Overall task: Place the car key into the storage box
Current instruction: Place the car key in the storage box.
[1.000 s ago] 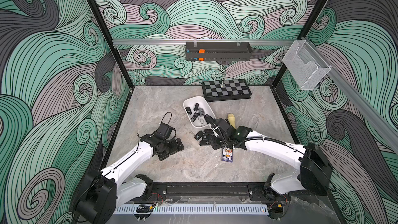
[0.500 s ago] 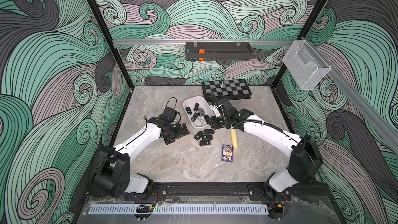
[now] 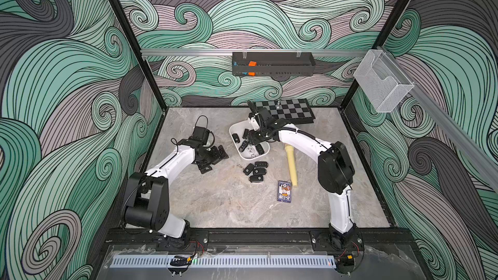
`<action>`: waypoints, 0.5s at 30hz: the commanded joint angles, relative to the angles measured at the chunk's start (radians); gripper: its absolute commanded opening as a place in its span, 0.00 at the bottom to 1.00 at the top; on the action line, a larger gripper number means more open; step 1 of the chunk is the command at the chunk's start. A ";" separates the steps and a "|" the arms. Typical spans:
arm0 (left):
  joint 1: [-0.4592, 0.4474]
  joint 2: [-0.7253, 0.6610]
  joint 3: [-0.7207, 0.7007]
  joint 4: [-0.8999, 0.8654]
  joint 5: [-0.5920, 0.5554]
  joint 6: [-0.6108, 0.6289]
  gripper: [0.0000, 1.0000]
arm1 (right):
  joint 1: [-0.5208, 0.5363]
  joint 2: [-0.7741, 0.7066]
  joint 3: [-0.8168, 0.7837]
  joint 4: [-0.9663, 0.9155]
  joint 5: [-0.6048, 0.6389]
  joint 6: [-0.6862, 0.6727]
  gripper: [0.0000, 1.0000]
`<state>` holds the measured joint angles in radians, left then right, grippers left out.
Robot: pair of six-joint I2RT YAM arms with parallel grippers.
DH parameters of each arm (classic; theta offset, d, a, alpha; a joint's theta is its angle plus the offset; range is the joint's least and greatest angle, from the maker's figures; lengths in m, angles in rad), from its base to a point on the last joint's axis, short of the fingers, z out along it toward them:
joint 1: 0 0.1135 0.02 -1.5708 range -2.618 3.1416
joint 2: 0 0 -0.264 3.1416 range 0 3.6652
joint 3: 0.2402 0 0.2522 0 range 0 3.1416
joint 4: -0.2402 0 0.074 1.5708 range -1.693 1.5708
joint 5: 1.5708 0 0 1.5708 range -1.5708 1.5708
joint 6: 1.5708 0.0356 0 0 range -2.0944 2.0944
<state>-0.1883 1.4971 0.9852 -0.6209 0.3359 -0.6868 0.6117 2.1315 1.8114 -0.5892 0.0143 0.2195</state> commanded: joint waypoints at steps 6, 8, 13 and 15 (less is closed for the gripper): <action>0.031 -0.062 -0.023 0.010 -0.054 -0.003 0.98 | -0.029 0.246 0.324 -0.109 0.062 -0.069 0.29; 0.034 -0.068 -0.035 0.012 -0.054 -0.008 0.98 | -0.032 0.301 0.391 -0.125 0.083 -0.067 0.29; 0.037 -0.063 -0.053 0.019 -0.053 -0.012 0.98 | -0.039 0.390 0.489 -0.140 0.111 -0.041 0.29; 0.036 -0.065 -0.067 0.025 -0.051 -0.018 0.98 | -0.045 0.411 0.507 -0.140 0.127 -0.034 0.29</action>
<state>-0.1600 1.4487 0.9321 -0.6037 0.2966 -0.6933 0.5758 2.5298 2.2780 -0.7036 0.1028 0.1757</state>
